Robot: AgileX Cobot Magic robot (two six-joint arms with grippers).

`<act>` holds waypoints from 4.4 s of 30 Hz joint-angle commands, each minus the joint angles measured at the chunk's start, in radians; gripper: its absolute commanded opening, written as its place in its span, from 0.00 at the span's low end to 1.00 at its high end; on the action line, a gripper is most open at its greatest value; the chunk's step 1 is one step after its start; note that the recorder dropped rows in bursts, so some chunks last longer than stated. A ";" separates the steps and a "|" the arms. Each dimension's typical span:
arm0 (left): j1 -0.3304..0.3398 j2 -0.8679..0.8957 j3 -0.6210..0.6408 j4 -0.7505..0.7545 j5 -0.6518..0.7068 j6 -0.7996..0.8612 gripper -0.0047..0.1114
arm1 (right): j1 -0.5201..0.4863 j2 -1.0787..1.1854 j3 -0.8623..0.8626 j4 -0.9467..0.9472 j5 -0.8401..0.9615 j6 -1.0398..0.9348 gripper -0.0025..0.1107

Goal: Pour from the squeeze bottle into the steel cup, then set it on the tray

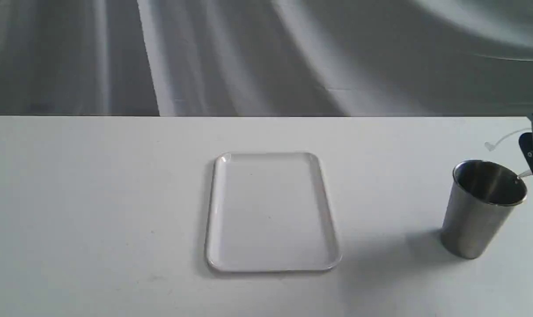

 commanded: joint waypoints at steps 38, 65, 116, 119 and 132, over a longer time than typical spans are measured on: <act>-0.006 -0.003 0.004 -0.001 -0.007 -0.005 0.04 | 0.005 -0.006 0.002 0.140 0.021 1.082 0.22; -0.006 -0.003 0.004 -0.001 -0.007 -0.003 0.04 | 0.005 -0.271 0.002 0.192 -0.124 1.745 0.22; -0.006 -0.003 0.004 -0.001 -0.007 -0.003 0.04 | 0.279 0.032 -0.253 1.399 -1.344 0.371 0.22; -0.006 -0.003 0.004 -0.001 -0.007 -0.003 0.04 | 0.297 0.101 -0.253 1.415 -1.383 0.371 0.22; -0.006 -0.003 0.004 -0.001 -0.007 -0.005 0.04 | 0.335 0.319 -0.253 1.480 -1.519 0.371 0.22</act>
